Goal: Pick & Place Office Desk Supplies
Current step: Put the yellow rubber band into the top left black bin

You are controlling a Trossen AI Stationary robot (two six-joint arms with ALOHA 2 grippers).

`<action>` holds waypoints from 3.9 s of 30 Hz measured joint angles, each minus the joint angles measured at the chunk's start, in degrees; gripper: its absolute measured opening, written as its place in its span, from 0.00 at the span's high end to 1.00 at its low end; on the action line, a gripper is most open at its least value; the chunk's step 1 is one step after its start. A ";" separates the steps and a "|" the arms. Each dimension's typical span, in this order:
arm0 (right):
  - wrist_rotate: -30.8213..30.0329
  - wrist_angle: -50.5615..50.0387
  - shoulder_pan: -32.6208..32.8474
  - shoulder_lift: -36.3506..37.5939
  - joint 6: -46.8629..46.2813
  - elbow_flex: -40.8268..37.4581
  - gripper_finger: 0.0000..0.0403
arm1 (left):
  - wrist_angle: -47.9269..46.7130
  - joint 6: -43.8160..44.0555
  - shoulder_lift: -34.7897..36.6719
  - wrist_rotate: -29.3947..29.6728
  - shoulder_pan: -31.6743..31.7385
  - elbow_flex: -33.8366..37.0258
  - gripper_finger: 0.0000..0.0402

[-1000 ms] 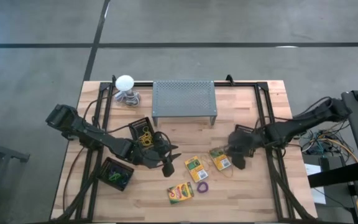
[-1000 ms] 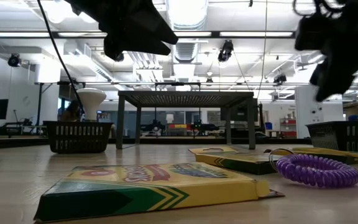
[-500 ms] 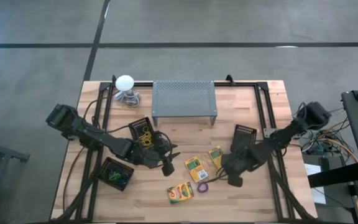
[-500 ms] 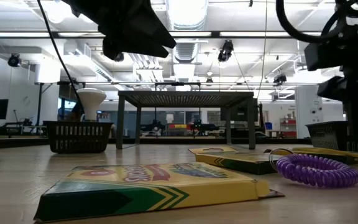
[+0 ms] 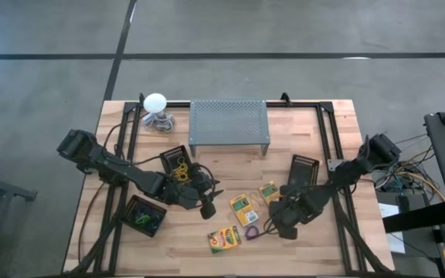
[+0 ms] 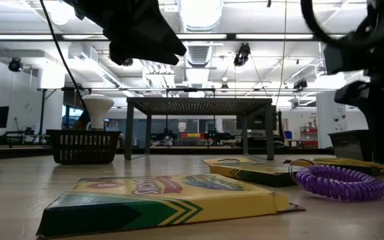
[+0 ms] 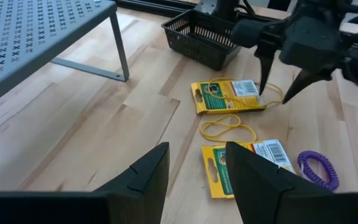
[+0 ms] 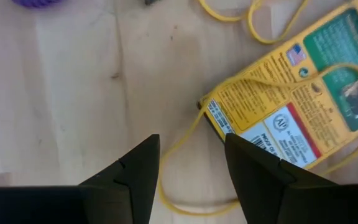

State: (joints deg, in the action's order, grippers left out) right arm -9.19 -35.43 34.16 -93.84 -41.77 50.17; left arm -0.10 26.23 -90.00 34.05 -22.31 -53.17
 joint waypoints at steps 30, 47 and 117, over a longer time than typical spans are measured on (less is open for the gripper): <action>-1.64 5.37 2.11 1.81 -12.32 -3.82 0.55 | -2.12 -0.76 0.00 -0.23 0.00 0.00 0.59; -7.50 7.37 2.22 -4.01 -19.84 -3.65 0.65 | -2.51 -0.73 0.00 -0.21 0.00 0.00 0.59; -3.51 49.16 -10.29 20.00 33.26 0.65 0.98 | 30.82 -32.37 0.04 -9.66 1.18 -2.78 0.45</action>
State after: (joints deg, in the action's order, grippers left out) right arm -12.70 13.74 23.87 -73.85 -8.51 50.82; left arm 30.73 -6.14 -89.95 24.39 -21.12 -55.94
